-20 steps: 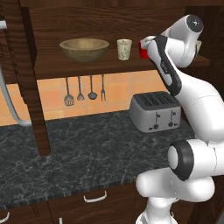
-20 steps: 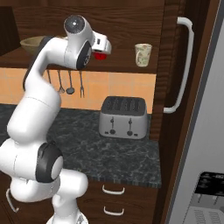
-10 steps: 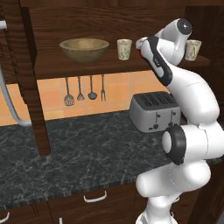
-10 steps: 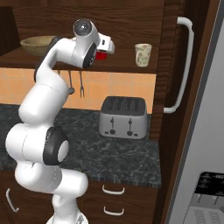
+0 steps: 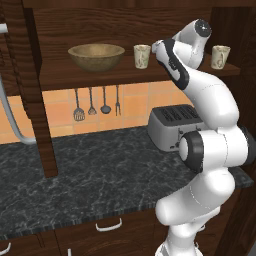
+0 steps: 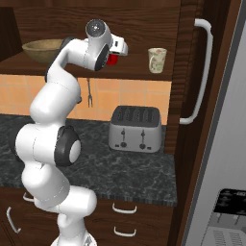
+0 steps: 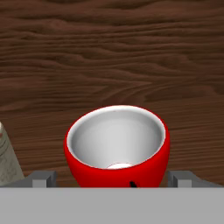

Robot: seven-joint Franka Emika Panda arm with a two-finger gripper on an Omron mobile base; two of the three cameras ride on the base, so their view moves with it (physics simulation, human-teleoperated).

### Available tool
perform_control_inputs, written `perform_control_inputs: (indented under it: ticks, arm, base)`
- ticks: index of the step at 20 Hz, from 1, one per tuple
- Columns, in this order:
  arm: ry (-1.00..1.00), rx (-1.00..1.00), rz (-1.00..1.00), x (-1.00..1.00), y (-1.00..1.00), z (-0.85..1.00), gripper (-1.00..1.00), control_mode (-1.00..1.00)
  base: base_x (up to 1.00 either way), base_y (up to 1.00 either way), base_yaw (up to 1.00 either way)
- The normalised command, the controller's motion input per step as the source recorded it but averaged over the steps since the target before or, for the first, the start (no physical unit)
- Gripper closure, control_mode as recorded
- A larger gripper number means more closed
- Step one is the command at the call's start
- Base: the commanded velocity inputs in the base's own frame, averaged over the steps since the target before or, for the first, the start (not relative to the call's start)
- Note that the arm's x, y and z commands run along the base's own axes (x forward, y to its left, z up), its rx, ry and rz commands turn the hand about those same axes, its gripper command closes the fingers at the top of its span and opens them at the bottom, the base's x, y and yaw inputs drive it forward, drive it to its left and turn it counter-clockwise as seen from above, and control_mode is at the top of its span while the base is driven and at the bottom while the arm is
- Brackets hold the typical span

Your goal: Gather all objects into one cabinet and sort the glasses and bowls to opposite sides.

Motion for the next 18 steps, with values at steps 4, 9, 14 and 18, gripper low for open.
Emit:
perform_control_inputs:
  ticks: [4, 9, 14, 18]
  arm:
    - [0.00, 0.00, 0.00, 0.08, 0.00, -0.03, -1.00, -1.00]
    - [0.00, 0.00, 0.00, 0.00, 0.00, 0.00, 1.00, -1.00]
    - [0.00, 0.00, 0.00, -0.01, 0.00, 0.00, 1.00, -1.00]
    - [-0.02, 0.00, 0.00, -0.13, 0.00, 0.00, 1.00, -1.00]
  base:
    - [0.00, 0.00, 0.00]
    - [0.00, 0.00, 0.00]
    - [0.00, 0.00, 0.00]
    - [0.00, 0.00, 0.00]
